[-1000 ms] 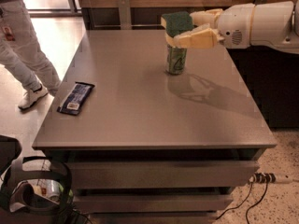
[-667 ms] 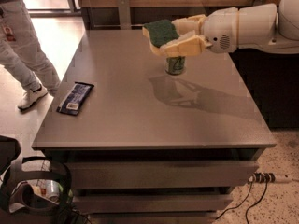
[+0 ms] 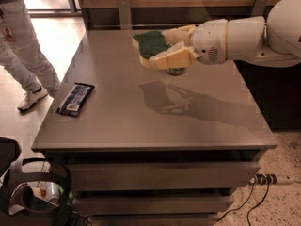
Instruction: Move sponge near rxbar blueberry
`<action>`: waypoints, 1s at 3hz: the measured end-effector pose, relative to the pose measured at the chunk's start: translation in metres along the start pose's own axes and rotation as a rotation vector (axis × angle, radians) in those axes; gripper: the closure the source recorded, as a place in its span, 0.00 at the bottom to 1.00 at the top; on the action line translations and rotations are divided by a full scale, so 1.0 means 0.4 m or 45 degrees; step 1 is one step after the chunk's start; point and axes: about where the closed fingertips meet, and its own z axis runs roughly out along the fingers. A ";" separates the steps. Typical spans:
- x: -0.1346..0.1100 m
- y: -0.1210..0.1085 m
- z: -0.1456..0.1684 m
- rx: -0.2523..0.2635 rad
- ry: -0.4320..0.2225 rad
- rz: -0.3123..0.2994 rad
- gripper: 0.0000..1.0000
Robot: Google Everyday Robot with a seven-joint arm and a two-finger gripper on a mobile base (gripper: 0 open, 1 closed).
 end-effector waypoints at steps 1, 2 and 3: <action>0.012 0.058 0.053 0.004 0.009 0.002 1.00; 0.038 0.127 0.133 -0.020 0.012 0.014 1.00; 0.090 0.179 0.197 -0.076 0.045 0.061 1.00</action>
Offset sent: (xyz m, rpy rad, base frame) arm -0.0437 0.0988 -0.0710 -0.0028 0.0477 0.0253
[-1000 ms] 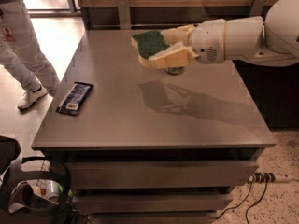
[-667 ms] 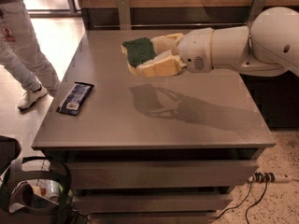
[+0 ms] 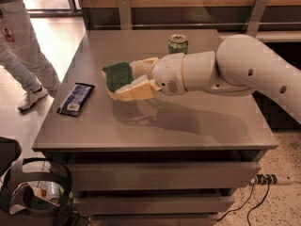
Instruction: Move sponge near rxbar blueberry
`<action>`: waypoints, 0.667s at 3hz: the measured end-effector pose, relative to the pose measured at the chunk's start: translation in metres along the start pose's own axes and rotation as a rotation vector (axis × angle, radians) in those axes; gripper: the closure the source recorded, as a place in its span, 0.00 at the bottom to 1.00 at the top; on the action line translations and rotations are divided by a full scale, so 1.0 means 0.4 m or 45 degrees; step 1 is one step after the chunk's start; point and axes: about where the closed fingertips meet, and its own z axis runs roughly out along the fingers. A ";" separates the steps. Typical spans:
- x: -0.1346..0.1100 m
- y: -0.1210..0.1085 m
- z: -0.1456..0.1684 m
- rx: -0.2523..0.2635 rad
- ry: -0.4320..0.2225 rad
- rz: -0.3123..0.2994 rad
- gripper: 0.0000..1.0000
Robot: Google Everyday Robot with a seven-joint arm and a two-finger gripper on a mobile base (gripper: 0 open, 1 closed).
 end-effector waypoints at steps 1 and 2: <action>0.097 0.037 0.028 -0.030 0.082 0.095 1.00; 0.174 0.038 0.030 -0.033 0.141 0.133 1.00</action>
Offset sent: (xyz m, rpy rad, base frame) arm -0.0112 -0.0242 -0.1073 -0.1133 0.1870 -0.0415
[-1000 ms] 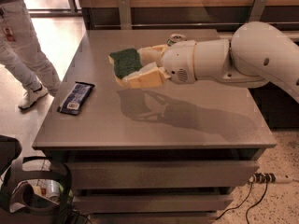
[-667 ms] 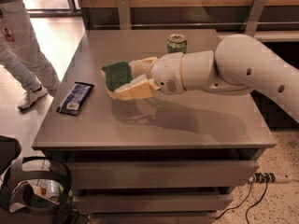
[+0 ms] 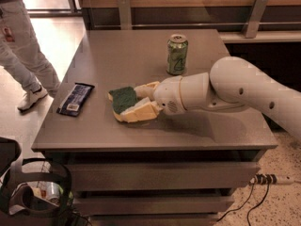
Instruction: Move sponge near rxbar blueberry
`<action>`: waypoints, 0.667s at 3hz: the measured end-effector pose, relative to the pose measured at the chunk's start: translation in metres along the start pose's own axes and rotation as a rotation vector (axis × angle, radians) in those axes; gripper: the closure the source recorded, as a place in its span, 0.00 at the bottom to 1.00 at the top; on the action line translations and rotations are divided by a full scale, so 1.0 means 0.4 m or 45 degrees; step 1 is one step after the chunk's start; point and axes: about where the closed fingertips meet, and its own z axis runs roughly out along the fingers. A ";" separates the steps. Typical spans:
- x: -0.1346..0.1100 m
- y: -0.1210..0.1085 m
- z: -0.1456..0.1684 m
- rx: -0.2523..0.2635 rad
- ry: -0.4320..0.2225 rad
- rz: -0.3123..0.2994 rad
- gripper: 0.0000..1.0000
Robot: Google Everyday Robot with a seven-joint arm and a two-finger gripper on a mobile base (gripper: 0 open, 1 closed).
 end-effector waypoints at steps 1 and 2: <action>-0.003 0.004 0.004 -0.005 0.001 -0.004 0.75; -0.004 0.007 0.007 -0.009 0.002 -0.006 0.52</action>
Offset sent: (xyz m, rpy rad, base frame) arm -0.0007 0.0015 -0.0002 -0.0011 0.0000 0.0032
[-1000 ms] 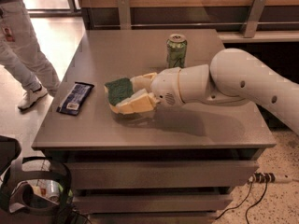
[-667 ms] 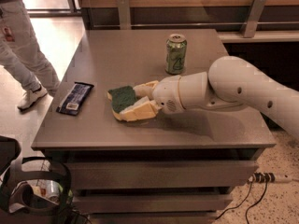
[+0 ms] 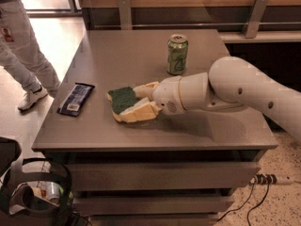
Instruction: Move sponge near rxbar blueberry
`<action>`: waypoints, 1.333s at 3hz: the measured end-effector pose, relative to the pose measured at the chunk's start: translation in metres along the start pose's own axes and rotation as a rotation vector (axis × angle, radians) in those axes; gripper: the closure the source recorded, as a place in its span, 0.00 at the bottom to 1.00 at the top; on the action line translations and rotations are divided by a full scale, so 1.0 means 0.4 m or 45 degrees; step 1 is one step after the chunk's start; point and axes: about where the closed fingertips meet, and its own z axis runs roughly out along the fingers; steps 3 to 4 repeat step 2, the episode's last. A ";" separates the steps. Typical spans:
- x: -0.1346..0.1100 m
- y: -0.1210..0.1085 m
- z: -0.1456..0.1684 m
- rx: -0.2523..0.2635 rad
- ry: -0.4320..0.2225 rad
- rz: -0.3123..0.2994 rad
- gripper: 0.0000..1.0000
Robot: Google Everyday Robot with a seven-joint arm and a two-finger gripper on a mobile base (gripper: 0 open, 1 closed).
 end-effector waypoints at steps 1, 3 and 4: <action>-0.003 0.004 0.004 -0.005 0.001 -0.003 0.21; -0.005 0.008 0.008 -0.009 0.001 -0.006 0.00; -0.005 0.008 0.008 -0.009 0.001 -0.006 0.00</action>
Offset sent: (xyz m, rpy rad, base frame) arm -0.0006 0.0016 0.0002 -0.0004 -0.0003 0.0030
